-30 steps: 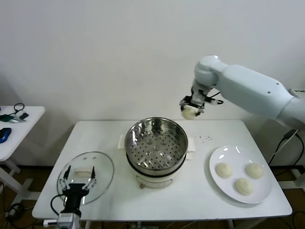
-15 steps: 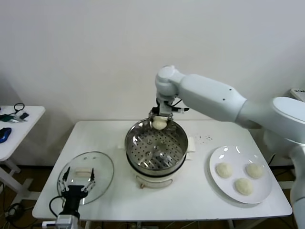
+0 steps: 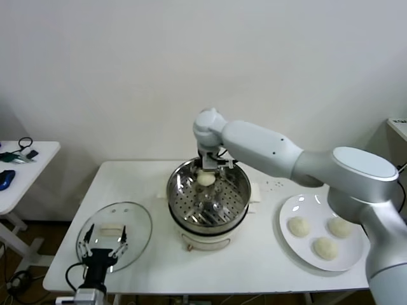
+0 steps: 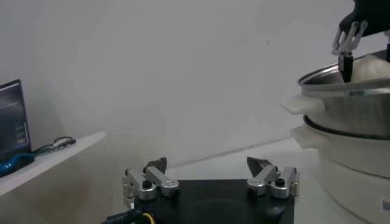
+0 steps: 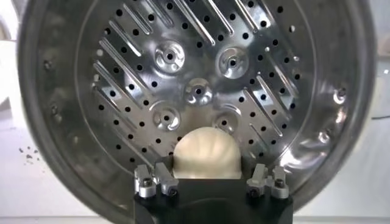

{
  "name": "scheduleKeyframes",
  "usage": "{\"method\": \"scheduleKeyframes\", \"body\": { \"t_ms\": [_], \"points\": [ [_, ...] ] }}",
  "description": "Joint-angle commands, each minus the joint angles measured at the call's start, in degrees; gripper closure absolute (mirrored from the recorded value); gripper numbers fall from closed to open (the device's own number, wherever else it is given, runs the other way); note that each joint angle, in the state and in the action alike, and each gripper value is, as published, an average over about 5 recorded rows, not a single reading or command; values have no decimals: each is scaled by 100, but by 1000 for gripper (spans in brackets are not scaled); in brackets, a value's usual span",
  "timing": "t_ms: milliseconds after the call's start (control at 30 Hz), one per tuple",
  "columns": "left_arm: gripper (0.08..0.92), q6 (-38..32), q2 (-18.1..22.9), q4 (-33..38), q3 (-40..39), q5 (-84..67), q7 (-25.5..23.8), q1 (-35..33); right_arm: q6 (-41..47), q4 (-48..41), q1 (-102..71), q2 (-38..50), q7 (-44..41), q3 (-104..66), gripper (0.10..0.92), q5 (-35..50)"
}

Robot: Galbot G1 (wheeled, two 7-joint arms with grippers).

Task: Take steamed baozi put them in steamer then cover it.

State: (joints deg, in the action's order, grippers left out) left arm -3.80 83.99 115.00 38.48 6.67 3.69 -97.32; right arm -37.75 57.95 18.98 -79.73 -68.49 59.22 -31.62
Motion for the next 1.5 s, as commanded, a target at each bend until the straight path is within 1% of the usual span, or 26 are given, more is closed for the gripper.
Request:
{"method": "scheduleKeyframes", "body": {
  "t_ms": [33, 167, 233, 400, 500, 567, 667, 767, 800, 900, 967, 1033, 1133, 1233, 1300, 1500],
  "points": [
    [177, -8, 2, -10, 0, 0, 3, -21, -3, -156, -195, -106, 50, -64, 288, -293],
    [177, -8, 8, 2, 5, 0, 6, -37, 46, -135, -172, -82, 35, -68, 221, -243],
    [177, -9, 9, 9, 10, -1, 8, -48, 48, -87, -133, -44, 29, -88, 208, -176],
    [177, -20, 8, 8, 28, -3, 18, -69, 149, 396, 149, 260, -31, -111, 203, 279],
    [177, -25, 7, 2, 29, -4, 23, -79, 302, 792, 414, 601, -51, -105, 202, 681],
    [177, -26, 6, 0, 25, -3, 24, -83, 427, 1058, 593, 911, 85, -85, 202, 869],
    [177, -27, 8, 4, 17, 3, 24, -85, 1040, 1475, 957, 1507, 596, 170, 203, 1237],
    [177, -26, 13, 23, 7, 20, 21, -87, 2118, 1844, 1492, 2214, 1017, 736, 203, 2202],
    [177, -23, 15, 35, 5, 26, 19, -89, 2533, 1982, 1710, 2497, 1087, 972, 203, 2672],
    [177, -18, 23, 86, 7, 35, 16, -107, 3487, 2286, 2150, 3167, 971, 1472, 203, 3918],
    [177, -18, 29, 112, 12, 33, 16, -124, 4085, 2415, 2286, 3585, 870, 1652, 203, 4600],
    [177, -23, 35, 123, 14, 28, 18, -144, 4617, 2552, 2307, 4048, 815, 1758, 203, 5075],
    [177, -36, 39, 127, 12, 17, 19, -173, 5080, 2718, 2202, 4628, 776, 1843, 203, 5581],
    [177, -45, 35, 126, 15, 9, 20, -184, 5325, 2759, 1923, 5085, 742, 1841, 203, 5869],
    [177, -46, 29, 128, 15, 7, 20, -183, 5359, 2720, 1629, 5299, 686, 1767, 203, 5825],
    [177, -40, 24, 158, 14, 8, 18, -184, 5328, 2596, 111, 5732, 507, 812, 203, 4994]
  ]
}}
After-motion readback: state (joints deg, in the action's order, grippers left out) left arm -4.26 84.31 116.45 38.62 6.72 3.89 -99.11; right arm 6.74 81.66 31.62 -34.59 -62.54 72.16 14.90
